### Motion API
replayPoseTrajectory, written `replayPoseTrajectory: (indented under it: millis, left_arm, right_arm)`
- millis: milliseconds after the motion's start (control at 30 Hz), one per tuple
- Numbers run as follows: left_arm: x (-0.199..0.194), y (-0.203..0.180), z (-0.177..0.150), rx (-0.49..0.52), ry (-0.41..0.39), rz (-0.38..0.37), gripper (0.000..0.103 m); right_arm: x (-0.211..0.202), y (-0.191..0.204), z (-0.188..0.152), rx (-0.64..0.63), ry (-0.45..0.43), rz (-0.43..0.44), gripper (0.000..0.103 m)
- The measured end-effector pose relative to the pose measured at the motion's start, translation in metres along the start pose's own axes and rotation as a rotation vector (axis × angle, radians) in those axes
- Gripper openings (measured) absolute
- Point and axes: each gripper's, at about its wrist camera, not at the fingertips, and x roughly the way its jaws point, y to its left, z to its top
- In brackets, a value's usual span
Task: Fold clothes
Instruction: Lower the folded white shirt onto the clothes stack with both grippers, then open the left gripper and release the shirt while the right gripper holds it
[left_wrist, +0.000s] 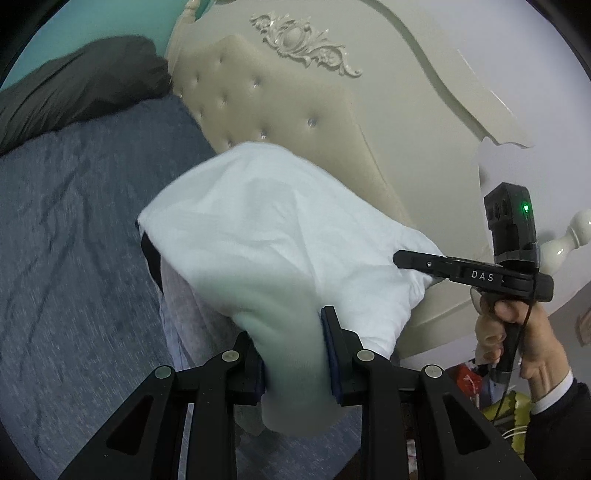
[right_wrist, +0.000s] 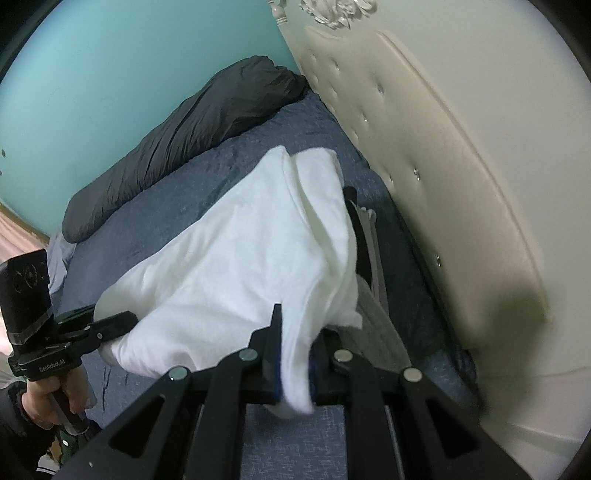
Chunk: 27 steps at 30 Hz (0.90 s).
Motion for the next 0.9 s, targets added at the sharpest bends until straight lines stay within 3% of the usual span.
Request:
replayPoseTrajectory:
  millis: [233,633,800,900]
  left_arm:
    - [-0.001,0.02,-0.01,-0.095,0.011,-0.053,0.032]
    - [-0.02,0.039,-0.012,-0.135,-0.042,-0.041,0.033]
    - [-0.027,0.037,0.001,-0.092,-0.1,-0.032,0.033]
    - [-0.01,0.024,0.007,-0.019,-0.079,-0.022,0.031]
  right_arm:
    - [0.001,-0.003,-0.006,0.0,-0.017,0.022,0.01]
    - [-0.007,-0.002,-0.013,-0.022,-0.02,0.016,0.01]
    - [-0.012,0.0,-0.017,-0.016,-0.026,0.008,0.01]
    - [-0.013,0.001,-0.019,-0.015,-0.027,-0.002,0.01]
